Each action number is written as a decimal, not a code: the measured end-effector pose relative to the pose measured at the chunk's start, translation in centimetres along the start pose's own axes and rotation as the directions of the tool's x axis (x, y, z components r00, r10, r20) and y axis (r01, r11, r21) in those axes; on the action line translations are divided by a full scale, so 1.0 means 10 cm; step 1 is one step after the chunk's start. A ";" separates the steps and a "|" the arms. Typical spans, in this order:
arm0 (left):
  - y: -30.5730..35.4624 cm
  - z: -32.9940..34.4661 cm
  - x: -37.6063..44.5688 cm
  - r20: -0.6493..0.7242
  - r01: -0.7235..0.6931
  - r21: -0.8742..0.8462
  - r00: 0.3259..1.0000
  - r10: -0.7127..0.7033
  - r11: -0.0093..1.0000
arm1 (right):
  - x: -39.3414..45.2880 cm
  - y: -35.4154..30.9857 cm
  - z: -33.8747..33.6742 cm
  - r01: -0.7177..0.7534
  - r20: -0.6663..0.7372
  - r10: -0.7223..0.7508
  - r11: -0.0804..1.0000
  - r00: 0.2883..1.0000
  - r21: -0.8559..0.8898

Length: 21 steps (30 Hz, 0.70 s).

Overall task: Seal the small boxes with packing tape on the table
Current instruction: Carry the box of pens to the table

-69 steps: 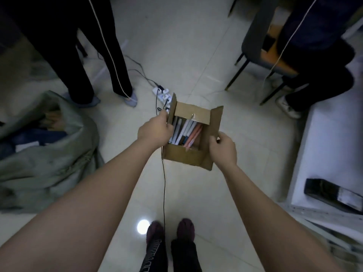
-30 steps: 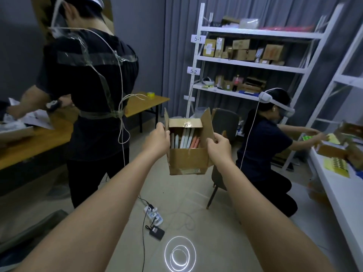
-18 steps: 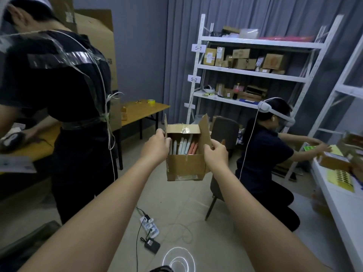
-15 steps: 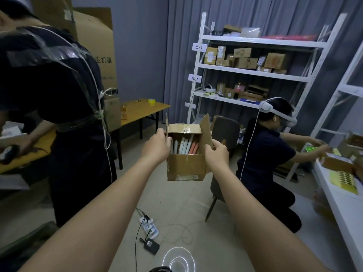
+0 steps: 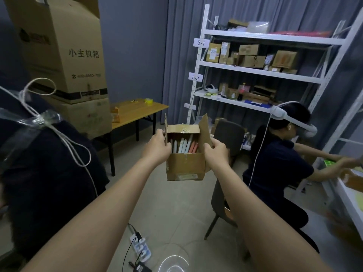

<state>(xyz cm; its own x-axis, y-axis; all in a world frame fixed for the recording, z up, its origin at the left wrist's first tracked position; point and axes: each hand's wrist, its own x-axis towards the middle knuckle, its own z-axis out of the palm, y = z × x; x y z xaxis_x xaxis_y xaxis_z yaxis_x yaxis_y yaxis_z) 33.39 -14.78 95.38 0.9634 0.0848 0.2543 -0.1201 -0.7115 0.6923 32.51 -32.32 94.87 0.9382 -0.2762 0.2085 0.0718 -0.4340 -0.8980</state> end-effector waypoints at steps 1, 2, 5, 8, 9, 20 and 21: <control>-0.02 0.04 0.15 0.001 0.003 -0.004 1.000 -0.003 1.000 | 0.15 0.02 0.04 -0.004 0.007 0.004 1.000 1.000 0.000; -0.04 0.08 0.29 0.002 -0.002 -0.003 1.000 0.002 1.000 | 0.29 0.04 0.09 0.000 0.008 0.000 1.000 1.000 0.006; -0.07 0.19 0.67 -0.003 -0.015 0.006 1.000 0.015 1.000 | 0.65 0.16 0.21 0.015 0.001 -0.015 1.000 1.000 0.014; -0.09 0.32 1.00 -0.007 -0.002 0.007 1.000 0.002 1.000 | 1.01 0.25 0.31 0.006 0.012 -0.007 0.999 1.000 0.040; -0.09 0.37 1.12 -0.008 0.007 0.009 1.000 -0.007 1.000 | 1.14 0.26 0.34 -0.001 0.016 0.000 0.999 1.000 0.044; -0.12 0.86 2.52 -0.067 0.109 0.020 0.992 -0.107 0.994 | 2.86 0.48 0.74 0.019 0.118 -0.016 0.999 0.993 -0.027; -0.14 0.88 2.64 -0.081 0.117 0.018 0.990 -0.115 0.993 | 3.00 0.49 0.80 0.020 0.133 -0.016 0.999 0.991 -0.027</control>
<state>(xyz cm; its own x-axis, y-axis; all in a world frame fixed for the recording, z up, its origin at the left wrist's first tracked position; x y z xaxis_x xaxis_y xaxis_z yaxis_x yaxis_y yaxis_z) 61.14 -17.71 95.16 0.9482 0.2228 0.2266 -0.0019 -0.7092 0.7050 63.72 -35.87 93.63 0.9736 -0.1525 0.1698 0.0814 -0.4629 -0.8826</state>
